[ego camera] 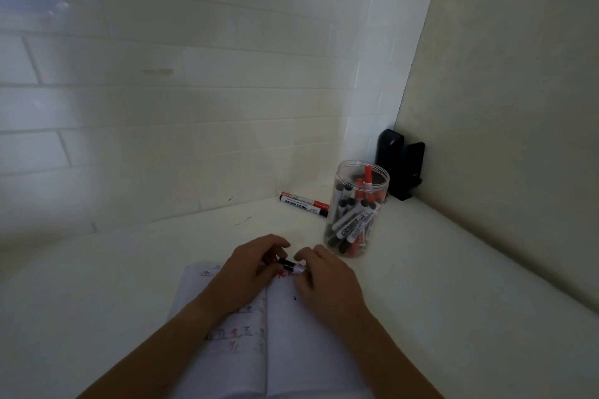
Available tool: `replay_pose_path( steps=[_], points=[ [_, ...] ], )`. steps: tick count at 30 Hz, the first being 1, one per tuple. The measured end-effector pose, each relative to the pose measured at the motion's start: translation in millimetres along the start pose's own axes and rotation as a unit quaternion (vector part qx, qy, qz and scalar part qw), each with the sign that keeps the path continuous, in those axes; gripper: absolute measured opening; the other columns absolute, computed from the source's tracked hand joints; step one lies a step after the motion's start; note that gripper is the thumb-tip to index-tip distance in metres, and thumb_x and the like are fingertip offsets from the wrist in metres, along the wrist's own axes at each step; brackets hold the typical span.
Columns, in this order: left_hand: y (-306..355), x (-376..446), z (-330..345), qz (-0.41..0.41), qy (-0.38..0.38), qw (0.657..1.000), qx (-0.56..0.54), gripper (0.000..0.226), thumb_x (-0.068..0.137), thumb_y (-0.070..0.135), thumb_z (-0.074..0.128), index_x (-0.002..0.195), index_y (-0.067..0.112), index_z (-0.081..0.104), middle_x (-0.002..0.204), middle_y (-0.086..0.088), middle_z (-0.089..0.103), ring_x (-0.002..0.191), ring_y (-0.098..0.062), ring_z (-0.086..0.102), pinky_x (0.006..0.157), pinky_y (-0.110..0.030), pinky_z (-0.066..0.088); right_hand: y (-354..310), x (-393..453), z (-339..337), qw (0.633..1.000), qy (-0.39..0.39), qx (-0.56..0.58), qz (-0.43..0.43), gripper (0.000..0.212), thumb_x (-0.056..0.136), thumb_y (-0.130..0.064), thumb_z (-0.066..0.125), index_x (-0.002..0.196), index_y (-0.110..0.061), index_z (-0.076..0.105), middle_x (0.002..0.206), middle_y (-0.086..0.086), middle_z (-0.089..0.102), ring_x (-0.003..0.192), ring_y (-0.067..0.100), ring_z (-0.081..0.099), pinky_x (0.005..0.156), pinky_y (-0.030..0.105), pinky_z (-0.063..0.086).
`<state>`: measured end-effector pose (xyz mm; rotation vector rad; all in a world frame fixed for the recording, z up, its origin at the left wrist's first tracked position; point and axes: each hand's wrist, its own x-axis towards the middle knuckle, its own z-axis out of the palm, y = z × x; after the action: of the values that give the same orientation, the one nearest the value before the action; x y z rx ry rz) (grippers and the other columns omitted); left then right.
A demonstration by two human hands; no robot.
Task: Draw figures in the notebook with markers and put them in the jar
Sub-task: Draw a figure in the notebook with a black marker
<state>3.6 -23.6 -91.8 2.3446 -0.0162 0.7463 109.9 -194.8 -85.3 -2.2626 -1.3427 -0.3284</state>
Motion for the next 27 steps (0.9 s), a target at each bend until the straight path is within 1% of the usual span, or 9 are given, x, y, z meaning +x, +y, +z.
replay_pose_path(
  steps=[3, 6, 10, 12, 16, 18, 20, 22, 27],
  points=[
    [2.4, 0.0, -0.3, -0.007, -0.025, 1.0, -0.012, 0.036, 0.09, 0.006, 0.068, 0.123, 0.02, 0.059, 0.1, 0.016, 0.069, 0.089, -0.004, 0.067, 0.081, -0.02, 0.054, -11.0, -0.3, 17.1, 0.996, 0.053, -0.07, -0.014, 0.031, 0.085, -0.038, 0.039, 0.088, -0.02, 0.064, 0.076, -0.005, 0.057, 0.058, 0.013, 0.052, 0.05, 0.025, 0.027],
    [-1.3, -0.3, 2.8, -0.01, -0.004, 1.0, 0.007, 0.032, 0.092, 0.014, 0.062, 0.123, 0.022, 0.059, 0.103, 0.016, 0.066, 0.091, -0.006, 0.064, 0.079, -0.023, 0.053, -16.1, 1.1, 24.8, 0.991, 0.091, -0.098, 0.01, 0.023, 0.088, -0.038, 0.043, 0.077, -0.022, 0.056, 0.065, -0.007, 0.051, 0.049, 0.009, 0.032, 0.047, 0.025, 0.023],
    [-12.5, 0.4, 7.9, -0.018, 0.03, 0.99, 0.138, 0.028, 0.094, 0.038, 0.043, 0.104, 0.028, 0.067, 0.101, 0.017, 0.064, 0.094, -0.002, 0.054, 0.083, -0.037, 0.048, -15.9, 2.8, 19.5, 0.987, 0.096, -0.122, 0.038, 0.039, 0.093, -0.05, 0.042, 0.064, -0.025, 0.046, 0.053, -0.007, 0.05, 0.041, 0.01, 0.035, 0.043, 0.024, 0.015],
    [-17.2, 1.0, 9.5, -0.034, 0.028, 0.988, 0.149, 0.036, 0.096, 0.037, 0.035, 0.094, 0.029, 0.07, 0.099, 0.017, 0.064, 0.093, -0.004, 0.053, 0.084, -0.041, 0.047, -15.5, 1.1, 15.5, 0.989, 0.083, -0.112, 0.056, 0.049, 0.094, -0.062, 0.038, 0.06, -0.026, 0.037, 0.047, -0.007, 0.043, 0.04, 0.011, 0.03, 0.043, 0.026, 0.013],
    [-25.8, 0.8, 11.7, -0.05, 0.041, 0.988, 0.141, 0.032, 0.089, 0.03, 0.037, 0.095, 0.028, 0.069, 0.102, 0.012, 0.065, 0.102, -0.01, 0.057, 0.088, -0.042, 0.049, -14.0, -1.8, 11.4, 0.983, 0.077, -0.137, 0.093, 0.068, 0.088, -0.079, 0.037, 0.046, -0.026, 0.036, 0.039, -0.008, 0.032, 0.034, 0.01, 0.026, 0.042, 0.023, 0.013],
    [-25.5, 0.2, 11.9, -0.053, 0.024, 0.989, 0.134, 0.03, 0.088, 0.03, 0.036, 0.098, 0.028, 0.065, 0.103, 0.01, 0.064, 0.105, -0.015, 0.059, 0.089, -0.042, 0.049, -14.6, -1.5, 12.9, 0.981, 0.065, -0.147, 0.11, 0.063, 0.083, -0.073, 0.048, 0.043, -0.025, 0.035, 0.037, -0.008, 0.034, 0.033, 0.01, 0.028, 0.042, 0.022, 0.019],
    [-24.5, 0.6, 11.4, -0.053, 0.013, 0.99, 0.13, 0.029, 0.089, 0.029, 0.036, 0.099, 0.027, 0.063, 0.104, 0.01, 0.062, 0.096, -0.012, 0.059, 0.085, -0.037, 0.049, -17.2, -1.1, 11.9, 0.979, 0.047, -0.152, 0.125, 0.059, 0.079, -0.068, 0.052, 0.044, -0.024, 0.033, 0.038, -0.009, 0.028, 0.034, 0.01, 0.029, 0.042, 0.022, 0.02],
    [-24.2, 1.4, 10.9, -0.052, 0.01, 0.99, 0.132, 0.028, 0.088, 0.029, 0.036, 0.1, 0.027, 0.062, 0.104, 0.012, 0.059, 0.083, -0.002, 0.052, 0.079, -0.032, 0.045, -20.1, 0.0, 5.7, 0.979, 0.012, -0.162, 0.123, 0.057, 0.083, -0.065, 0.048, 0.047, -0.023, 0.034, 0.043, -0.008, 0.029, 0.039, 0.01, 0.034, 0.043, 0.025, 0.019],
    [-25.3, 2.2, 10.7, -0.06, 0.002, 0.988, 0.142, 0.028, 0.088, 0.03, 0.035, 0.1, 0.028, 0.061, 0.106, 0.012, 0.058, 0.08, 0.0, 0.046, 0.081, -0.032, 0.044, -21.6, 2.6, -2.2, 0.976, -0.038, -0.168, 0.131, 0.057, 0.096, -0.064, 0.035, 0.062, -0.021, 0.048, 0.056, -0.006, 0.04, 0.057, 0.014, 0.048, 0.053, 0.031, 0.031]
  ],
)
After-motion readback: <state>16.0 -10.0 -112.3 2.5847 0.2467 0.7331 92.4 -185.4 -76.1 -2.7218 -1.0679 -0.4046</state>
